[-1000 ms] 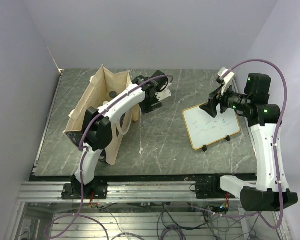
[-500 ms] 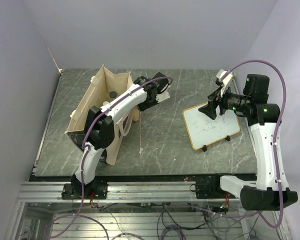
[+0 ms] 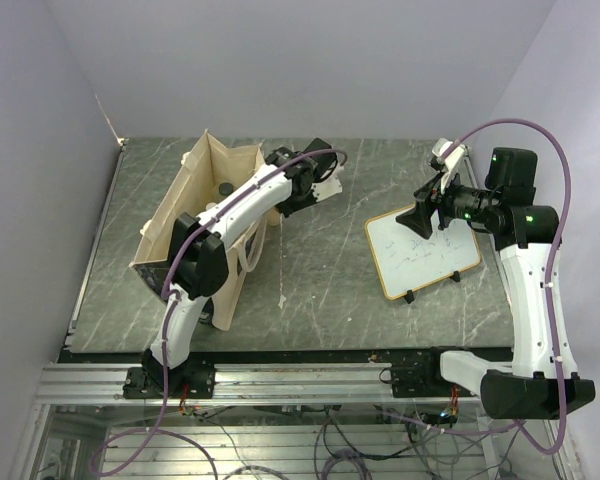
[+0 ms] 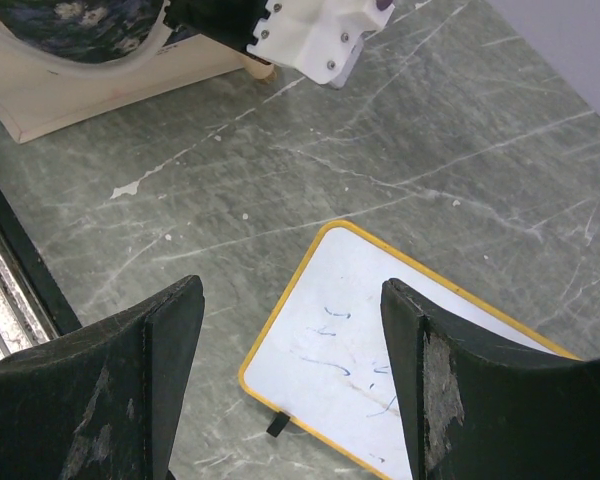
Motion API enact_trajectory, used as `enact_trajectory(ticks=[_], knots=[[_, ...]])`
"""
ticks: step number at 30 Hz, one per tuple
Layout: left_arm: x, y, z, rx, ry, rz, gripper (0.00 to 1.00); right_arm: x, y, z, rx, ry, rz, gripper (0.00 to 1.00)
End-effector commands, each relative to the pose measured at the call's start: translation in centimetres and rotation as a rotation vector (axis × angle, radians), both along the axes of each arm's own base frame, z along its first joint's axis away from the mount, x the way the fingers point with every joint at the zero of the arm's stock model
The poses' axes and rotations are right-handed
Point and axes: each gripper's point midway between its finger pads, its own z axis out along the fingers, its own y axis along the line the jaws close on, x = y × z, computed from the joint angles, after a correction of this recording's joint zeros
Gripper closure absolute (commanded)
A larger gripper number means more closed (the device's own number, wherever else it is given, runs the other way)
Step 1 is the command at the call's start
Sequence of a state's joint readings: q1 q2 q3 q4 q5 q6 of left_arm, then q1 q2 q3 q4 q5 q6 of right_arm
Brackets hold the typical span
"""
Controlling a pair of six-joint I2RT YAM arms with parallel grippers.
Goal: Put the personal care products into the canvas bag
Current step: Pick up the care product from the center of the board, then place the care product in the canvas bag.
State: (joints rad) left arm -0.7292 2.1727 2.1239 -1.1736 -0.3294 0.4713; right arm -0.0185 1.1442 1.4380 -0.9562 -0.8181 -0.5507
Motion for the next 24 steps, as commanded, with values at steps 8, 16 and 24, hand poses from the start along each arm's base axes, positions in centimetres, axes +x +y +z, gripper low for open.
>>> enact_trajectory(ticks=[8,16,24], knots=[[-4.8,-3.8,11.1,-0.362,0.003,-0.238,0.93,0.3,0.1,1.5,0.034,-0.047,-0.017,0.29],[-10.1,-3.3,20.4,-0.603,-0.112,-0.409,0.93,1.1,0.5,2.4,0.065,-0.055,-0.009,0.30],[-15.3,1.9,27.5,-0.715,-0.266,-0.458,0.93,1.1,1.6,3.5,0.106,-0.088,0.071,0.33]])
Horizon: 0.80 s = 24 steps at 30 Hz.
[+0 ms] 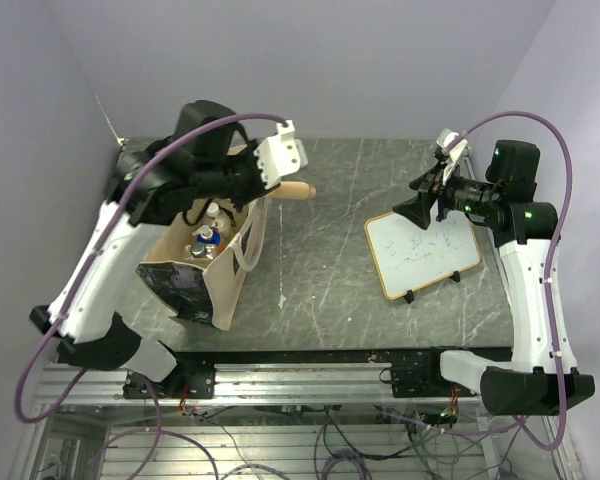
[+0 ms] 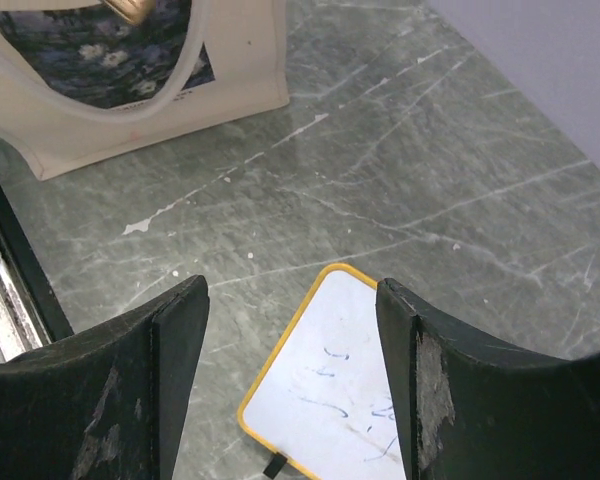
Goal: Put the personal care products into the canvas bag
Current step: Place the care product in the canvas bag.
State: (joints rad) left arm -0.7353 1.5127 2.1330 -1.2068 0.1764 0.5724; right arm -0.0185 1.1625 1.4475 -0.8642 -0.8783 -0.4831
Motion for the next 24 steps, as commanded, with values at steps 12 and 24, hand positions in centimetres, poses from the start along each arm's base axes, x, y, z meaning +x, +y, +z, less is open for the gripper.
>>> enact_trajectory(ticks=[12,24], knots=[[-2.4,13.1,2.4,-0.052,-0.123,0.280,0.93,0.9,1.1,1.6,0.071,-0.059,0.055,0.34],[-3.3,15.6,-4.2,0.168,0.097,0.307,0.93,0.8,1.3,-0.1,0.083,-0.043,0.063,0.34]])
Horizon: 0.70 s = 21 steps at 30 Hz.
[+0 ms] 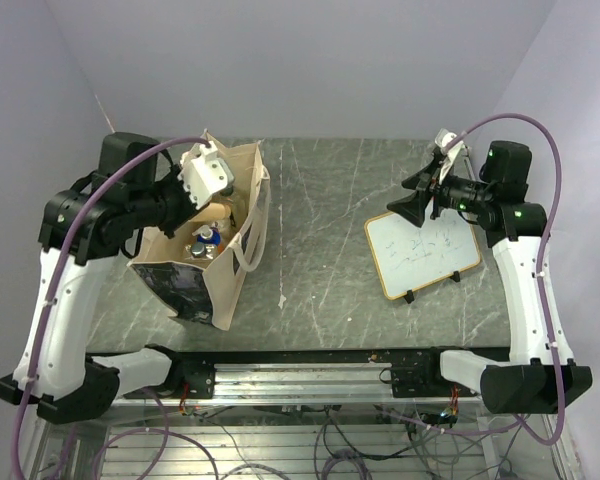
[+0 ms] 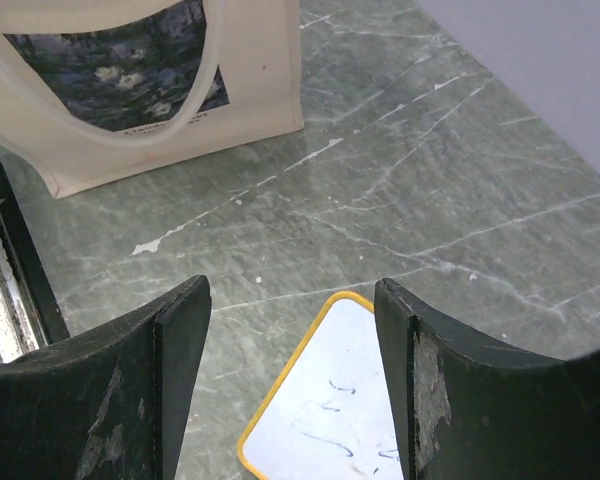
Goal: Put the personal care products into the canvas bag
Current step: Place the care product in the canvas bag.
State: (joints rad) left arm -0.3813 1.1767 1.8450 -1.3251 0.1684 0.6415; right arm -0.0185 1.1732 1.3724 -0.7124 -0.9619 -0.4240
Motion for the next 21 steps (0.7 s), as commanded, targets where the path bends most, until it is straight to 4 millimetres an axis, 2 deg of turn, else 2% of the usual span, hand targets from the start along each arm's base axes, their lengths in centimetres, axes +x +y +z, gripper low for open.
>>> enact_trajectory(ticks=[1,9,14,21], knots=[[-0.6,0.7,-2.2,0.083,0.114,-0.023,0.93,-0.2,0.2,0.1,0.011,-0.020,0.013,0.34],[0.5,-0.1,-5.6,0.126,0.278,-0.025,0.93,-0.2,0.5,-0.7,0.025,0.003,0.015,0.35],[0.6,-2.1,-7.3,0.091,0.369,-0.068,0.93,-0.2,0.8,-1.5,0.031,0.026,0.019,0.35],[1.6,-3.6,-10.3,0.112,0.503,-0.048,0.93,-0.3,0.9,-2.3,0.030,0.042,0.021,0.35]])
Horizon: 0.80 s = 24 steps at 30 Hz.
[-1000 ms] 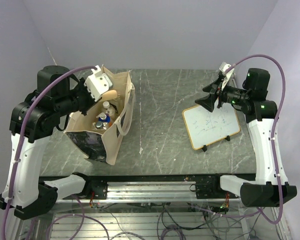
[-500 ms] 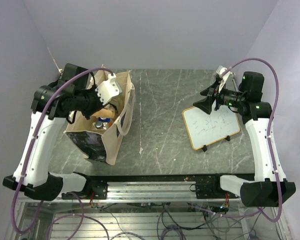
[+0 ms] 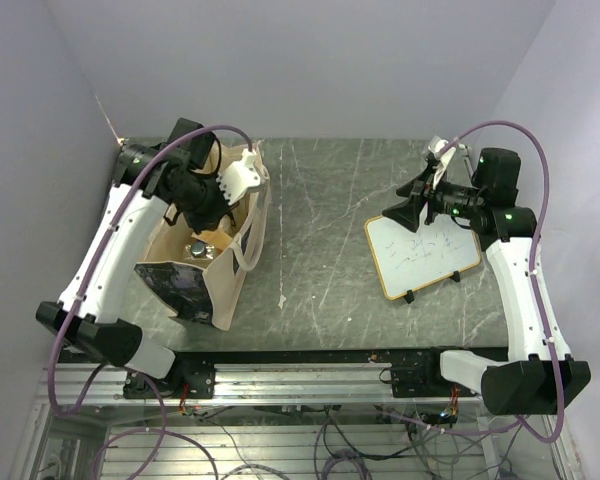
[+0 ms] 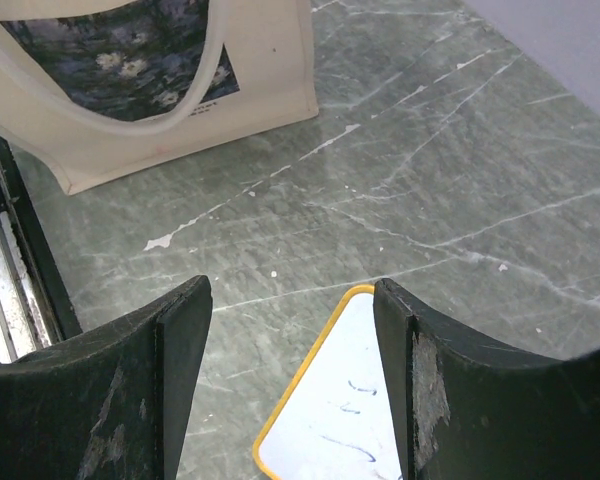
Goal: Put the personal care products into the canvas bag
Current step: Place the care product in the canvas bag.
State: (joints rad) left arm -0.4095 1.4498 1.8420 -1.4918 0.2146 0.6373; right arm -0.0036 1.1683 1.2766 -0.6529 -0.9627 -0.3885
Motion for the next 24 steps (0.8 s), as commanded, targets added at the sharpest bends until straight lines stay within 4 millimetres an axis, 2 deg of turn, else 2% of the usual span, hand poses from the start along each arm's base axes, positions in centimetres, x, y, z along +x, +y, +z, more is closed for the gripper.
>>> enact_trajectory(ticks=[1,9,17,24], knots=[[0.2,-1.4,-1.6,-0.013,0.093,0.020,0.93,-0.4,0.4,0.3,0.012,-0.017,0.017,0.35],[1.6,-3.0,-3.5,-0.037,0.164,0.042,0.93,-0.8,0.3,-0.8,0.002,-0.011,0.011,0.35],[3.5,-4.1,-4.6,-0.068,0.176,0.123,0.93,-1.0,0.3,-0.9,0.004,-0.006,0.014,0.35],[4.5,-3.5,-4.5,-0.038,0.146,0.195,0.93,-1.1,0.6,-0.7,0.017,-0.008,0.023,0.35]])
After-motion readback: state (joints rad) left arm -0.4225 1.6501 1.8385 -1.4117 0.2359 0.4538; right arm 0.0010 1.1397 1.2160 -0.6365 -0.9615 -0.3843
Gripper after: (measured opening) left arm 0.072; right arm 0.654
